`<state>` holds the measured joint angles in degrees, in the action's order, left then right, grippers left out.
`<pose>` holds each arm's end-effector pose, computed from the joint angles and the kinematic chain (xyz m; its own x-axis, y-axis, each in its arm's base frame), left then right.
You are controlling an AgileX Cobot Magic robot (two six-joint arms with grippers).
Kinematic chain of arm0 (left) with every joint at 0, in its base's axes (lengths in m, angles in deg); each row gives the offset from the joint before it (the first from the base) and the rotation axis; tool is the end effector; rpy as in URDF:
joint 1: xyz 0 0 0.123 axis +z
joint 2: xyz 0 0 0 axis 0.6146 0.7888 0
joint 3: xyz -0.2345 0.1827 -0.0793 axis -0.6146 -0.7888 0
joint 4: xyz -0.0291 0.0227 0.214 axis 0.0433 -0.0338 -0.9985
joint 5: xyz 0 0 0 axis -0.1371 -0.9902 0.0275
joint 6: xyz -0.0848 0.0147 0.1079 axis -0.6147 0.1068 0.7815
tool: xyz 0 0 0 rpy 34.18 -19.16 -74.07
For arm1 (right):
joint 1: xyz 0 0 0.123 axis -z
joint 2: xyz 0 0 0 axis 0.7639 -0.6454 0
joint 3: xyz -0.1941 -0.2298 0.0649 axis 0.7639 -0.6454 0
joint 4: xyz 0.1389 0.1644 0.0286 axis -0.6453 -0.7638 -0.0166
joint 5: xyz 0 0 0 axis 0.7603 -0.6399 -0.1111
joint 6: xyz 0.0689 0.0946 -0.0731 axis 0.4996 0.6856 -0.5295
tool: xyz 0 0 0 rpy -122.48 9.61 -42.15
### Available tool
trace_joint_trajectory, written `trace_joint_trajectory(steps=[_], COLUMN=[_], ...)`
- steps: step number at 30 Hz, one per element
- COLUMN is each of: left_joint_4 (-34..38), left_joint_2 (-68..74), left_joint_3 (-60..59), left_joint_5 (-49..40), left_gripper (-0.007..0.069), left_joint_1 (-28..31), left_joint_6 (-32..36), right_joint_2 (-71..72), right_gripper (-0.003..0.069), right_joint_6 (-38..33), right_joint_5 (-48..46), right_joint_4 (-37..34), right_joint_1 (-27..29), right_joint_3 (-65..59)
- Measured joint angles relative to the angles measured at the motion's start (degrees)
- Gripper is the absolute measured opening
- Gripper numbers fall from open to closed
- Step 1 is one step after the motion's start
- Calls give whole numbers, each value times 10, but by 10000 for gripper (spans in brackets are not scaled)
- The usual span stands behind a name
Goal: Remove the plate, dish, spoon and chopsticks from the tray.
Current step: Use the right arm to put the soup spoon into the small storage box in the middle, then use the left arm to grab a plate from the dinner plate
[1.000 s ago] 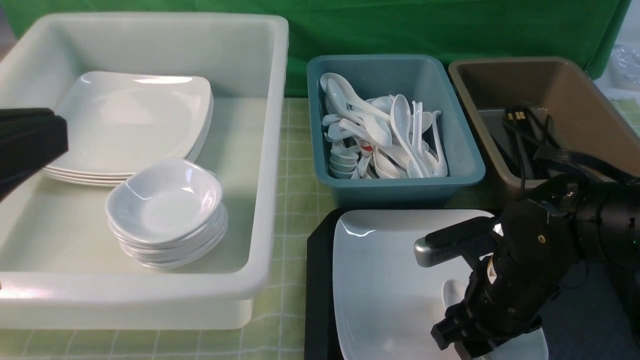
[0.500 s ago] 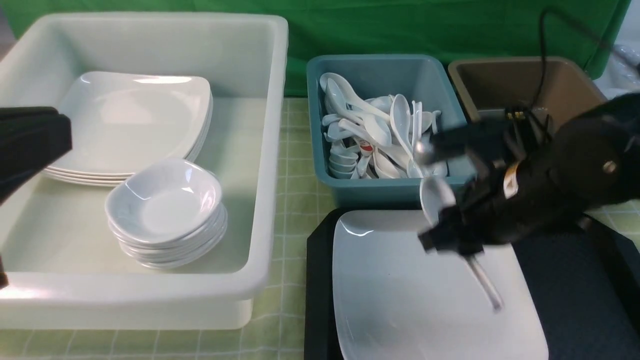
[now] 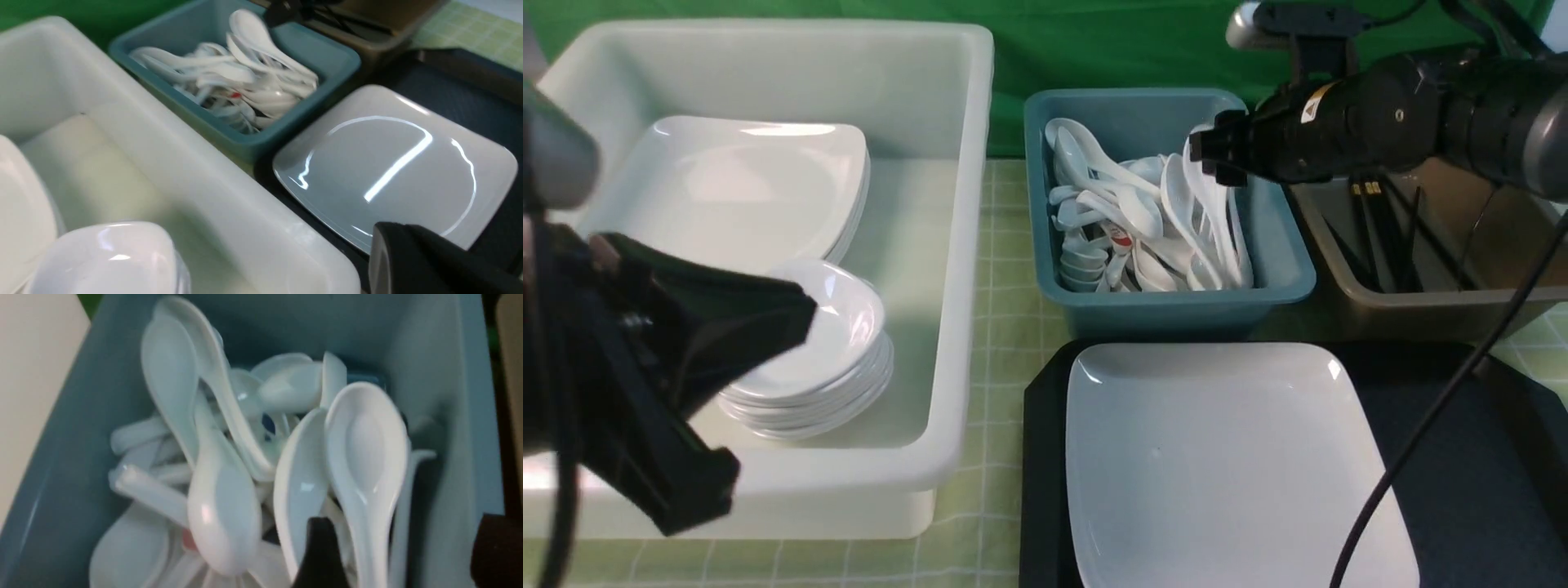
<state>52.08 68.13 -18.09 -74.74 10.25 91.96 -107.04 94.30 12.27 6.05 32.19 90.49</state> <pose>0.1116 -0.0952 0.3534 -0.2785 0.4061 -0.8704 0.7186 0.6894 0.0917 0.4532 0.1442 0.2756 -0.6052 -0.0383 -0.7952 -0.2179 0.9687 0.1191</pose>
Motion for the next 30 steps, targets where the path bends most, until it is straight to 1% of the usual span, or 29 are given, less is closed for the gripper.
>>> trace_joint_trajectory(steps=[2, 3, 5, 7, 9, 11, 12, 15, 19, 20, 21, 22, 24, 25, 28, 30], left_joint_4=[12, 14, 15, 13, 6, -14, -30, -51, -79, -80, -87, -97, -108, -114, -124, -126], left_joint_2=[30, 49, 78, 111, 142, 187, 223, 270, 348, 351, 368, 392, 416, 432, 462, 481], left_joint_3=[0, 0, 0, 0, 0, 0, 0, 5, 34, 34, 43, 59, 71, 76, 79, 79], left_joint_5=[-7, -8, -9, -9, -9, -8, -8, -7, -1, -1, 6, 17, 22, 23, 25, 31], left_gripper=[10, 10, 10, 10, 10, 10, 10, 17, 90, 96, 122, 192, 261, 309, 405, 440], left_joint_1=[-27, -46, -75, -104, -131, -172, -195, -226, -262, -263, -267, -268, -268, -268, -268, -268], left_joint_6=[51, 73, 98, 122, 144, 158, 162, 167, 179, 180, 181, 182, 182, 184, 201, 218], right_joint_2=[25, 46, 81, 122, 162, 226, 275, 364, 503, 510, 542, 589, 637, 661, 721, 755], right_gripper=[469, 428, 356, 274, 205, 156, 146, 142, 144, 144, 145, 147, 151, 156, 173, 185], right_joint_6=[-45, -75, -108, -127, -137, -136, -133, -118, -87, -85, -76, -66, -60, -60, -60, -60], right_joint_5=[-78, -126, -199, -264, -309, -350, -358, -353, -309, -304, -293, -284, -281, -281, -285, -286], right_joint_4=[0, 3, 3, 3, 3, 3, 3, 0, -1, -1, -1, -1, 3, 3, 3, 3], right_joint_1=[0, -3, -8, -16, -26, -41, -52, -75, -104, -106, -110, -111, -111, -111, -111, -111], right_joint_3=[18, 22, 23, 15, -8, -57, -102, -186, -319, -324, -350, -386, -417, -430, -451, -454])
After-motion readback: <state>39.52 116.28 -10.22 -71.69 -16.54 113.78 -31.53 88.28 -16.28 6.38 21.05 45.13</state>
